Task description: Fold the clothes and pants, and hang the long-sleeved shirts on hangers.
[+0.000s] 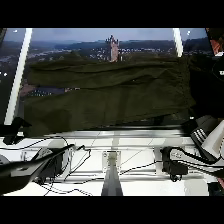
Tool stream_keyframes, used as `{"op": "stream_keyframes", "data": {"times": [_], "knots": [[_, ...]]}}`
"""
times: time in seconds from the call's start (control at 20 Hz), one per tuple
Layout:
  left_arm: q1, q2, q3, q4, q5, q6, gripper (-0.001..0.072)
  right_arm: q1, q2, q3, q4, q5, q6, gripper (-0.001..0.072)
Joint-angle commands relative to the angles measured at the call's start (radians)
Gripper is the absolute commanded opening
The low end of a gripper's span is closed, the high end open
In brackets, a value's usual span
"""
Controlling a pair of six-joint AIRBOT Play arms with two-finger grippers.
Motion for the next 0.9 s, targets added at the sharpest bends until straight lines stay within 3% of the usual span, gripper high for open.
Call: {"op": "stream_keyframes", "data": {"times": [0.0,0.1,0.2,0.35,0.5,0.7,0.85], "knots": [[0.003,-0.060,-0.007,0.001,0.014,0.006,0.0691,0.001,0.001,0.000,0.000,-0.002,0.000,0.0033],[0.003,-0.098,-0.007,0.001,0.019,0.045,0.0657,0.001,0.001,0.000,-0.001,0.003,0.000,0.0033],[-0.005,-0.131,-0.007,0.001,0.045,0.067,0.0458,0.001,0.001,0.000,-0.014,0.010,0.000,0.0033],[-0.026,-0.145,0.001,0.000,0.072,0.104,0.0022,0.001,0.002,0.001,-0.077,0.047,0.002,0.0033],[-0.030,-0.144,0.087,-0.011,0.069,0.107,0.0017,-0.005,0.005,0.000,-0.220,0.130,0.105,0.0032],[-0.073,-0.140,0.255,-0.211,0.072,0.232,0.0017,-0.040,0.042,-0.035,-0.207,0.226,0.139,0.0031],[-0.154,-0.141,0.290,-0.342,0.116,0.288,0.0017,-0.069,0.189,-0.242,-0.193,0.213,0.192,0.0032]]}}
